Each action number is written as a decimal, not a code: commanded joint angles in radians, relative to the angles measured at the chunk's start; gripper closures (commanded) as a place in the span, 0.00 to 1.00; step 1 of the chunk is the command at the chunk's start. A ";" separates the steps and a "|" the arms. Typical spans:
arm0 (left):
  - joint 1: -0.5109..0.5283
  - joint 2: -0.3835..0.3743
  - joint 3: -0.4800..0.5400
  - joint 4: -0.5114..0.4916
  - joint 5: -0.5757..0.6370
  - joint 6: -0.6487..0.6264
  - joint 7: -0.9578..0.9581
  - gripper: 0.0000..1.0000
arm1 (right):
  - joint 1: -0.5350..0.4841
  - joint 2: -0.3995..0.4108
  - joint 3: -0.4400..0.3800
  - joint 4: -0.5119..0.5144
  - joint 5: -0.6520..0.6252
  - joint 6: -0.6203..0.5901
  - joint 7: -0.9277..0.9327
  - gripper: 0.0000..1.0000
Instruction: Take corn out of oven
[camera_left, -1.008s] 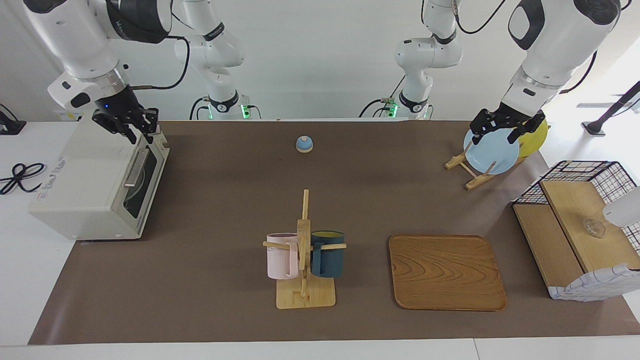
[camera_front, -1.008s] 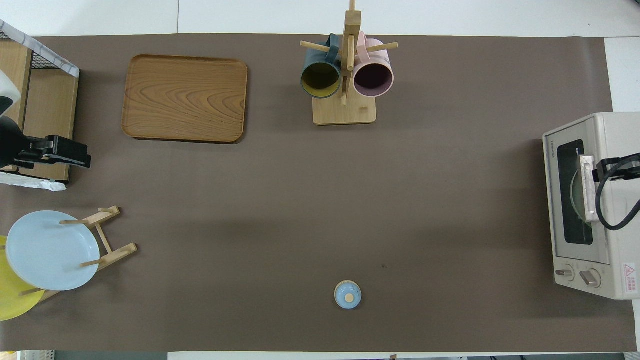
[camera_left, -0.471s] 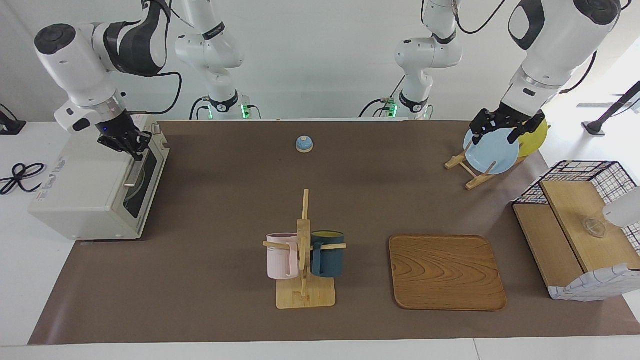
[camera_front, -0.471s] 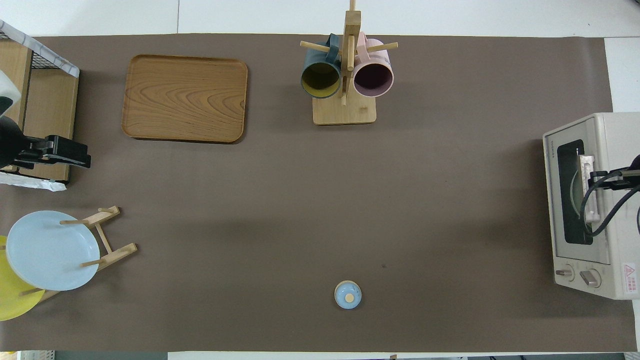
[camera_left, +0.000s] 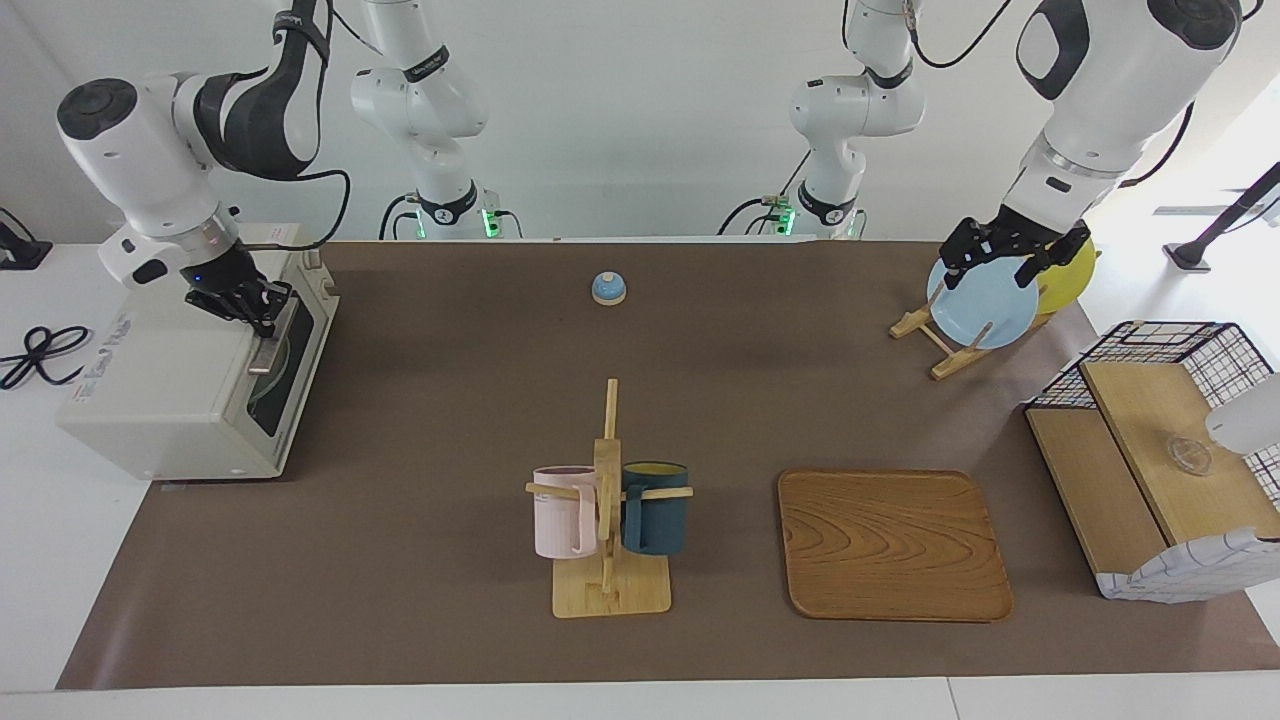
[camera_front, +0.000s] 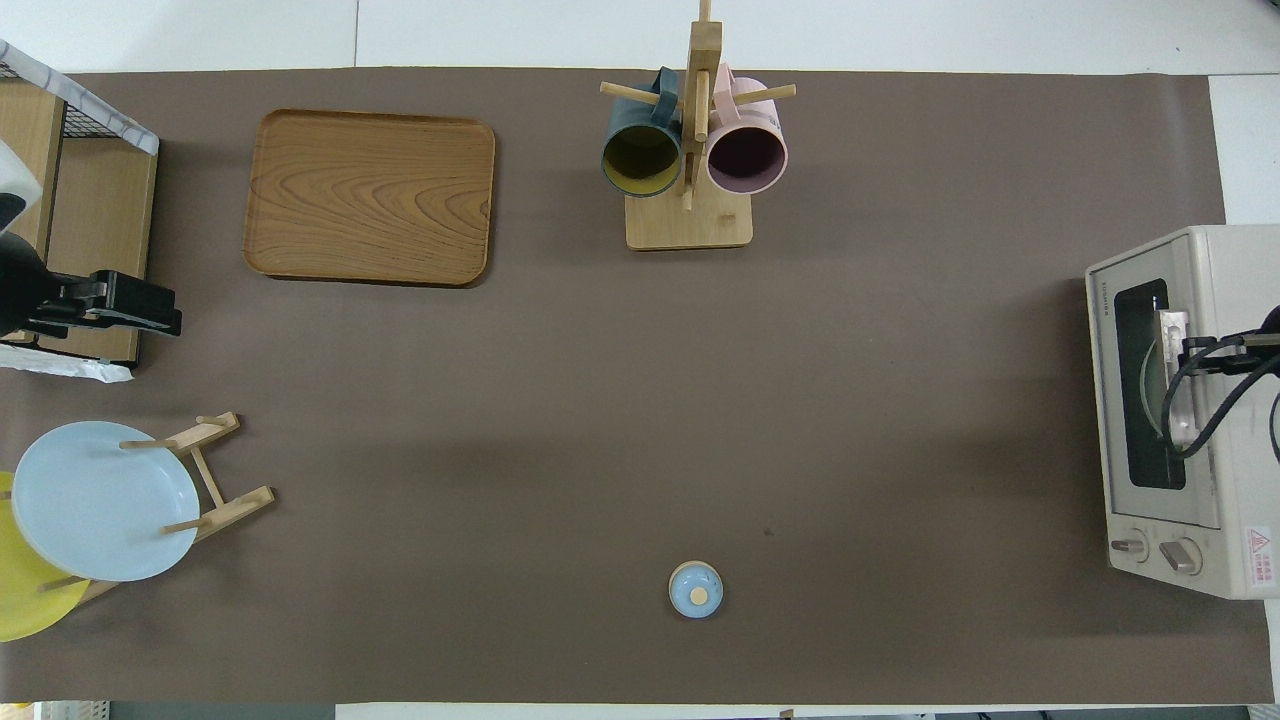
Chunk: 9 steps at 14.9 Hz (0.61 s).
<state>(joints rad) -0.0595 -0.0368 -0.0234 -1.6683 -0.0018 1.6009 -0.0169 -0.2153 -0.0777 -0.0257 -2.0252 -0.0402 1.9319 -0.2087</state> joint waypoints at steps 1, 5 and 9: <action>0.010 -0.012 -0.009 -0.008 0.023 0.011 0.009 0.00 | -0.016 -0.002 0.009 -0.012 0.022 0.016 -0.031 1.00; 0.007 -0.012 -0.010 -0.008 0.022 0.011 0.009 0.00 | -0.012 0.018 0.010 -0.012 0.028 0.018 -0.023 1.00; 0.003 -0.014 -0.010 -0.008 0.023 0.011 0.014 0.00 | 0.002 0.038 0.010 -0.013 0.028 0.042 -0.020 1.00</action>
<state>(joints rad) -0.0596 -0.0368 -0.0273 -1.6683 -0.0018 1.6009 -0.0167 -0.2139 -0.0662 -0.0211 -2.0264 -0.0402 1.9318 -0.2087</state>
